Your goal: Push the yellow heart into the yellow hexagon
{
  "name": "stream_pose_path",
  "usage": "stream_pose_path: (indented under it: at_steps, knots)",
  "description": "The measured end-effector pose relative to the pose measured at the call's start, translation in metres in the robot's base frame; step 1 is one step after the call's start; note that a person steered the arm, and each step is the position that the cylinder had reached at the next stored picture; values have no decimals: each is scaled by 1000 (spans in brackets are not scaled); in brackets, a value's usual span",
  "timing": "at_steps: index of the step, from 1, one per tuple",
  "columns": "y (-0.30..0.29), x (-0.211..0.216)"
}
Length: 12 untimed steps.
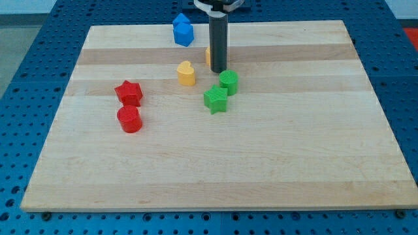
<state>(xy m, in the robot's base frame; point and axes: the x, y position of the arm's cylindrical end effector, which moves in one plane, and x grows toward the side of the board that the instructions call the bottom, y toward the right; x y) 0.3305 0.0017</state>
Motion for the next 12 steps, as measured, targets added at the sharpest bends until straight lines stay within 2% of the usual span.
stream_pose_path:
  at_steps: [1,2,5,6,8,10,11,12]
  knots:
    - [0,0]
    - [-19,38]
    - [-139,75]
    - [-151,65]
    - [-118,36]
    - [-52,17]
    - [-48,5]
    - [-110,11]
